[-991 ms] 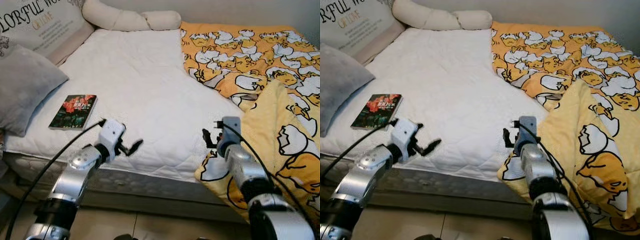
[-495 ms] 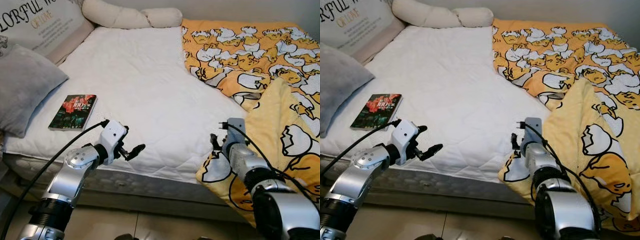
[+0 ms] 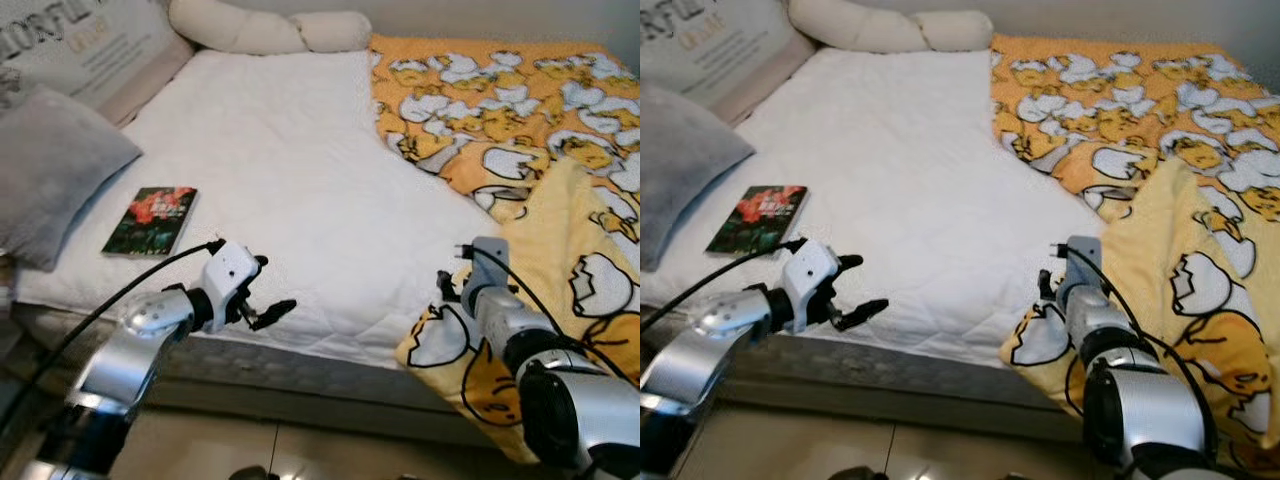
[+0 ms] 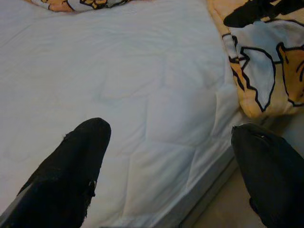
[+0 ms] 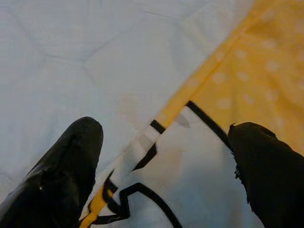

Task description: Clean up the room

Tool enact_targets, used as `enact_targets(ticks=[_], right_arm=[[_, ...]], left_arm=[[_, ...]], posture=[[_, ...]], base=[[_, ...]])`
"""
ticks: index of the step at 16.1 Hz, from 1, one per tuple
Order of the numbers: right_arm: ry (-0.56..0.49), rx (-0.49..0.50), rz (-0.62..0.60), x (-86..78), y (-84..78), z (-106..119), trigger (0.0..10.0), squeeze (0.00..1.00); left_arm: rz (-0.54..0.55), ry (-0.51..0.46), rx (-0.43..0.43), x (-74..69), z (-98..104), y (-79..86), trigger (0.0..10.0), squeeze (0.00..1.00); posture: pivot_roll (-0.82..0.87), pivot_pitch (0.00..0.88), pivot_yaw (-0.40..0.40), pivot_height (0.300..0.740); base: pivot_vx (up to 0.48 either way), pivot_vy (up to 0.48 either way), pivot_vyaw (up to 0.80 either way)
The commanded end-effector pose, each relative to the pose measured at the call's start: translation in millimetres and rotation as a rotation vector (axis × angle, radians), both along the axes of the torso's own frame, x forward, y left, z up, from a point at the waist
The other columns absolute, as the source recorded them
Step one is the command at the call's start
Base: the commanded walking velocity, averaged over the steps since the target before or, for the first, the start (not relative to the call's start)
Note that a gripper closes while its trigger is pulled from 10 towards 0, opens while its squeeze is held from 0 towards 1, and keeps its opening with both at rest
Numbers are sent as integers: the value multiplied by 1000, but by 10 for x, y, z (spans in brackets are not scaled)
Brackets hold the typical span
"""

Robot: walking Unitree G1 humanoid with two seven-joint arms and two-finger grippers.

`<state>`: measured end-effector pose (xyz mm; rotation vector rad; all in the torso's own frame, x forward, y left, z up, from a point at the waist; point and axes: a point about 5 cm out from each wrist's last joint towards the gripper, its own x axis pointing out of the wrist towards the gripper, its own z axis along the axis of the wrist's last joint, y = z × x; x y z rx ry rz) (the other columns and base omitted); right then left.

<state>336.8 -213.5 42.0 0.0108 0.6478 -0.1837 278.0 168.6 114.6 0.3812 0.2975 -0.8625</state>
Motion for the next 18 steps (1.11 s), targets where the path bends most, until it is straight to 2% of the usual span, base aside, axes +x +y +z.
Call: enact_targets(ticks=[1,2,4,5,6,7,11,12,15,16,17,18], right_arm=[[17,-2,9,-8,27,-18,10000,0],[33,-24,19,-34,24,-51,10000,0],[38,-28,20,-47,23,-67,10000,0],[55,-43,17,-77,9,-101,10000,0],[74,-80,14,-100,-19,-120,10000,0],[74,-80,14,-100,-19,-120,10000,0],[75,23,-19,-133,44,-177,10000,0],[78,25,-23,-143,40,-187,10000,0],[96,-52,15,-168,-27,-198,10000,0],[97,-65,20,-166,-38,-192,5451,0],[98,-80,30,-160,-47,-182,431,0],[102,-92,37,-159,-53,-180,0,0]], left_arm=[[-26,10,-1,-52,43,-10,10000,0],[-48,27,-4,-124,89,-14,10000,0],[-58,34,-4,-154,104,-18,10000,0],[-68,42,6,-228,131,-10,10000,0],[-71,53,9,-295,155,-1,10000,0],[-71,53,9,-295,155,-1,10000,0],[-28,78,2,-360,114,-31,10000,0],[-26,80,6,-375,108,-36,10000,0],[-18,92,-20,-454,147,-51,10000,0],[-33,97,-20,-476,161,-62,10000,0],[-77,117,-21,-531,179,-90,10000,0],[-91,126,-21,-551,183,-100,10000,0]], posture=[[127,46,25,740],[145,78,19,740],[145,78,19,740],[178,127,9,740],[183,141,9,740],[183,141,9,740],[178,156,-1,740],[178,156,-3,740],[200,186,-13,740],[207,192,-12,740],[209,194,-11,740],[211,197,-11,740]], base=[[0,0,0],[0,0,0],[0,0,0],[0,0,0],[0,0,0],[0,0,0],[0,0,0],[0,0,0],[0,0,0],[0,0,0],[0,0,0],[0,0,0]])
